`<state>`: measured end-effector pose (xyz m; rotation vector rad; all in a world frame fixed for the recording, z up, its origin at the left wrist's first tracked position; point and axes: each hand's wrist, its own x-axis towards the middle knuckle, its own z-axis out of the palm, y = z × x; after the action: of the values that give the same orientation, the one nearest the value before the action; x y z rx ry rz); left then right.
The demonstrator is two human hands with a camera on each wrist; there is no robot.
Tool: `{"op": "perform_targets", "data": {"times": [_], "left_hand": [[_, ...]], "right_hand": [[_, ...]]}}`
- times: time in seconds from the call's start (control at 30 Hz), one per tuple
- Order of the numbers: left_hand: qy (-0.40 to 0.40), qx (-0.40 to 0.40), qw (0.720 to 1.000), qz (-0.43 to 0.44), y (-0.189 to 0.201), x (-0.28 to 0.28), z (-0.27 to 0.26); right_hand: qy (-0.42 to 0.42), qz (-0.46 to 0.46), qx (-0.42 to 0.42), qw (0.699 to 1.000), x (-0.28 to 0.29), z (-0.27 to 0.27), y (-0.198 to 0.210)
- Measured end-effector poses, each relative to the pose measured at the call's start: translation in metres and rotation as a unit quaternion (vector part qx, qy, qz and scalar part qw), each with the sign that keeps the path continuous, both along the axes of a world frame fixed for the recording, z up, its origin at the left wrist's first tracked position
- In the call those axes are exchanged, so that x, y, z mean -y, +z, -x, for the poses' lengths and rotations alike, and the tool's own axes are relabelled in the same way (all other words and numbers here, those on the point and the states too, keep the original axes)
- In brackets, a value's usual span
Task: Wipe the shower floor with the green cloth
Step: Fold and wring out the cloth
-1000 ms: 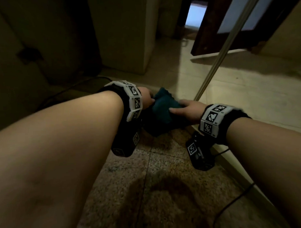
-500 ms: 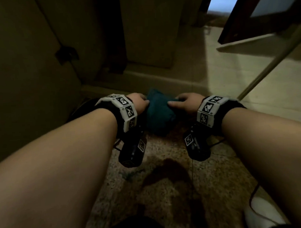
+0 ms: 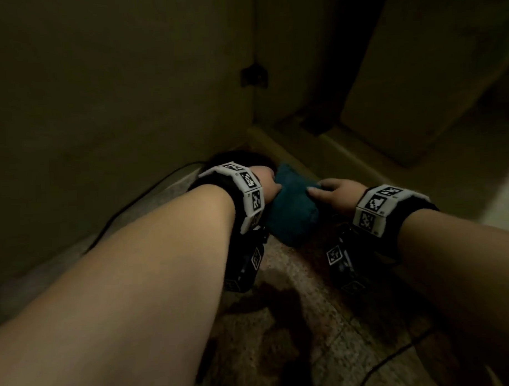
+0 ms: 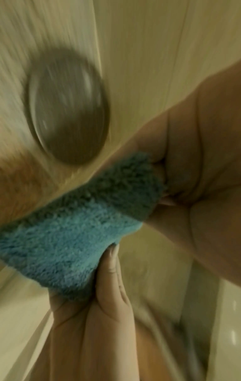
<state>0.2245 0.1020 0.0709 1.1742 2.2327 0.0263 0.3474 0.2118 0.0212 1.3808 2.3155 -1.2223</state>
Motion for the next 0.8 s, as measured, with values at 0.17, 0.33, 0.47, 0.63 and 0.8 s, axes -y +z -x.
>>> {"op": "perform_targets", "data": {"times": [0.17, 0.33, 0.47, 0.63, 0.8], "left_hand": [[0.078, -0.005, 0.997, 0.023, 0.004, 0.070, 0.009], [0.106, -0.003, 0.994, 0.029, 0.000, 0.129, 0.031], [0.112, -0.007, 0.993, 0.027, -0.008, 0.171, 0.048], [0.087, -0.032, 0.995, 0.027, -0.003, 0.191, 0.062], [0.071, -0.026, 0.997, -0.023, 0.004, 0.186, 0.063]], "right_hand": [[0.110, -0.005, 0.045, 0.993, 0.048, 0.030, 0.011], [0.115, 0.016, 0.035, 0.993, 0.102, 0.059, 0.007], [0.035, 0.113, -0.033, 0.992, 0.141, 0.074, -0.010], [0.011, 0.103, -0.049, 0.993, 0.173, 0.077, 0.008], [-0.009, 0.072, -0.068, 0.995, 0.169, 0.074, 0.018]]}}
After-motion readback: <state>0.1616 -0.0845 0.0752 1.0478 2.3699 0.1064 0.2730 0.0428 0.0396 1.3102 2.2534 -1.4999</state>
